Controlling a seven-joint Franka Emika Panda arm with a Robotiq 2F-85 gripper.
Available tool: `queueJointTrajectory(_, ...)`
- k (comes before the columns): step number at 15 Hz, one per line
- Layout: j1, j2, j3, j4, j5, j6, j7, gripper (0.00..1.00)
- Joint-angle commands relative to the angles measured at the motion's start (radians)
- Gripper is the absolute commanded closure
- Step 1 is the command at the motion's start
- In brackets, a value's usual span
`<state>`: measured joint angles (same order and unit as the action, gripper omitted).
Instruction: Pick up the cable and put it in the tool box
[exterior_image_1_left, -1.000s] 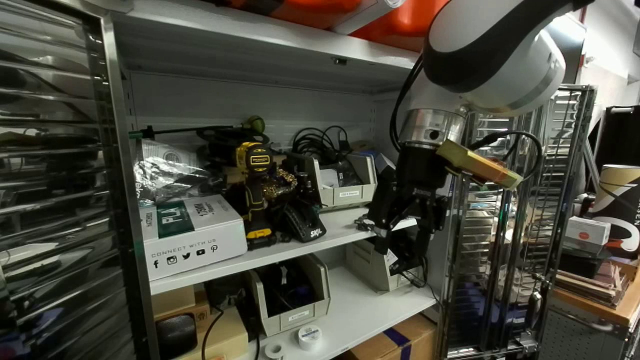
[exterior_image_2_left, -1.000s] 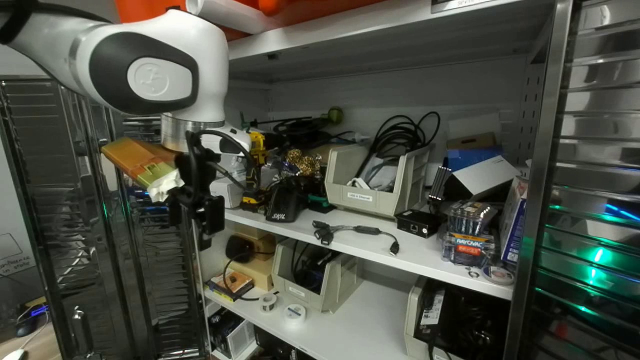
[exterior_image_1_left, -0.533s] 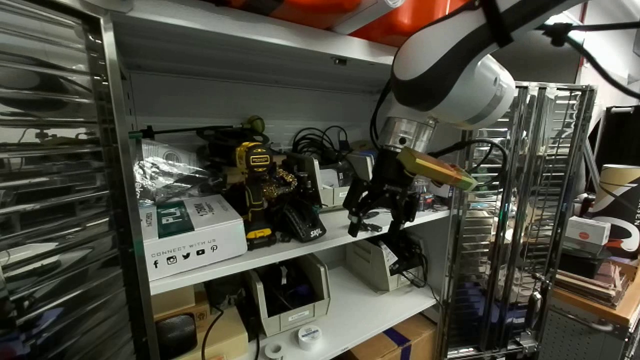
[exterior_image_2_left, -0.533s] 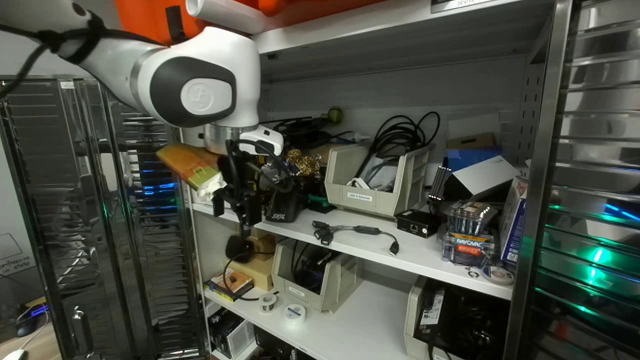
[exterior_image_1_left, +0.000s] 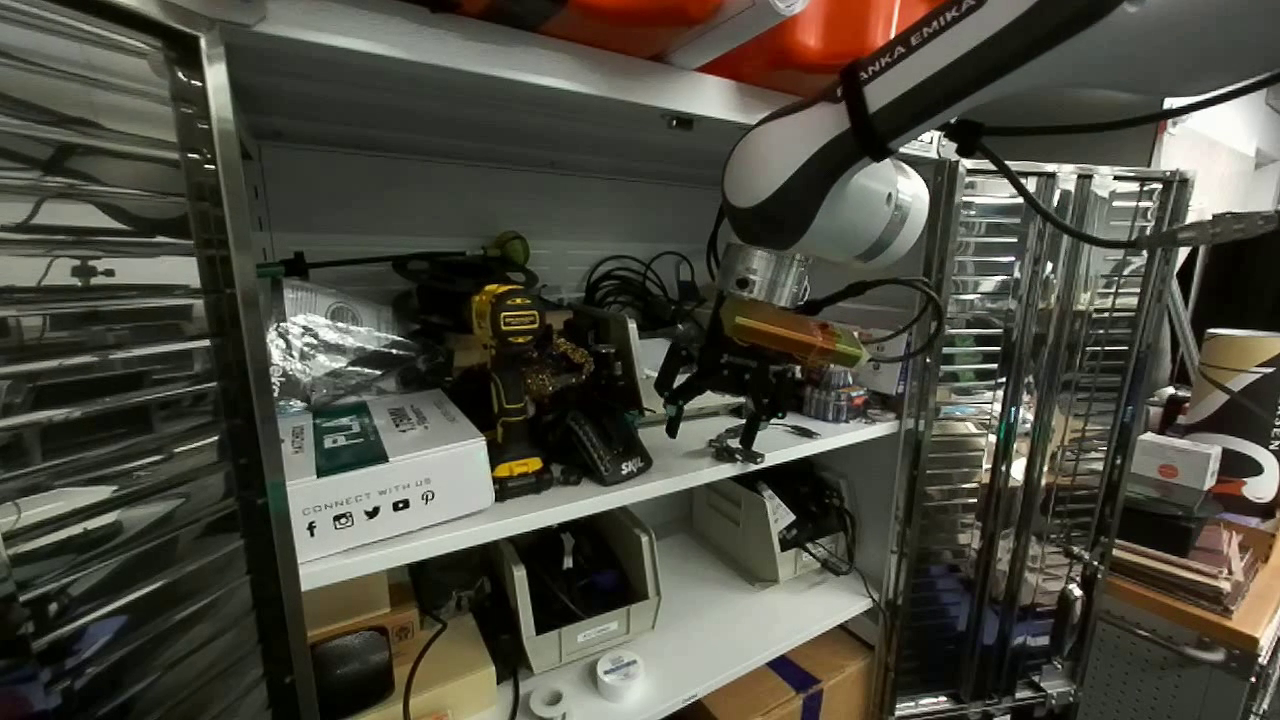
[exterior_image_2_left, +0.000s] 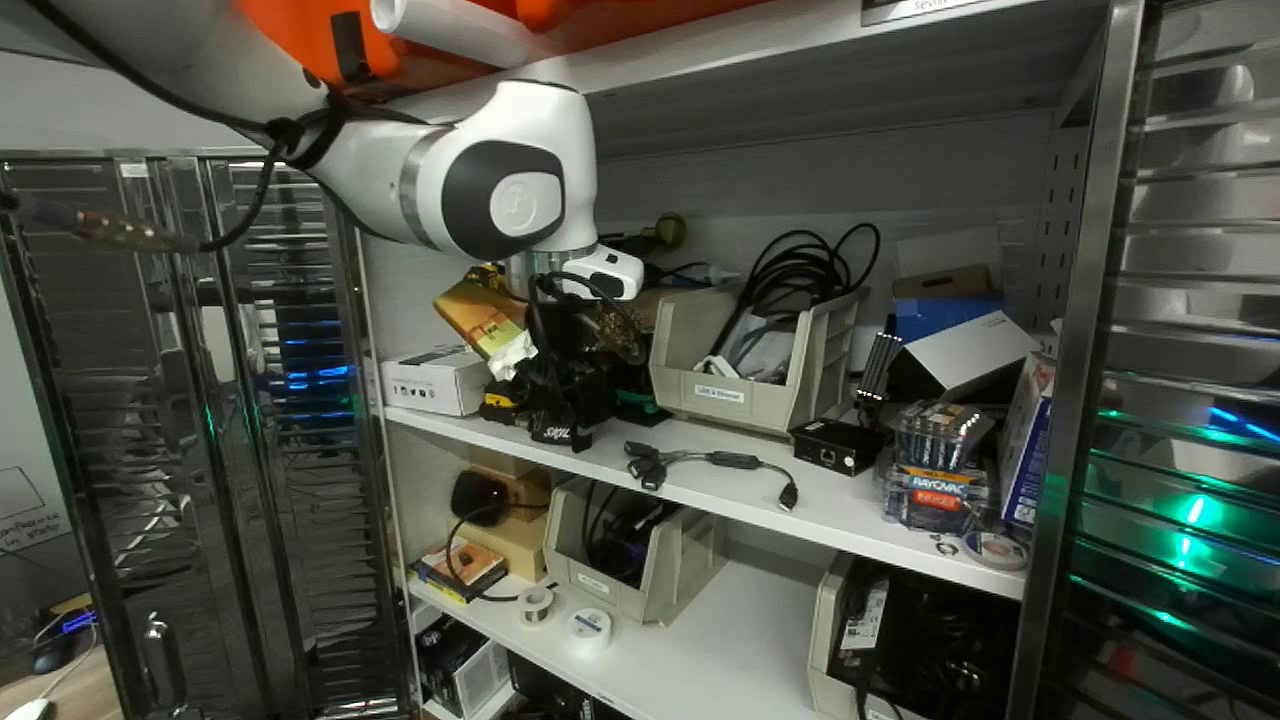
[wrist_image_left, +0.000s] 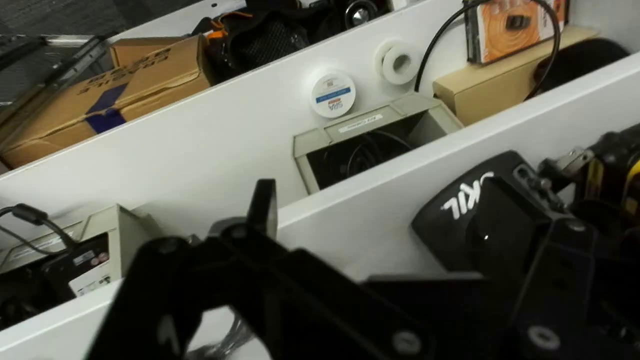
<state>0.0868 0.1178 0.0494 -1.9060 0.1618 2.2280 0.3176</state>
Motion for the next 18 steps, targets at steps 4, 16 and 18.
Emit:
queueJointTrajectory(4,-0.010,0.116,-0.037,0.194,-0.091,-0.041,0.155,0.00)
queueJointTrajectory(16,-0.004,0.349,-0.105,0.466,-0.124,-0.134,0.201,0.00)
queueJointTrajectory(18,-0.003,0.361,-0.114,0.491,-0.145,-0.146,0.212,0.00)
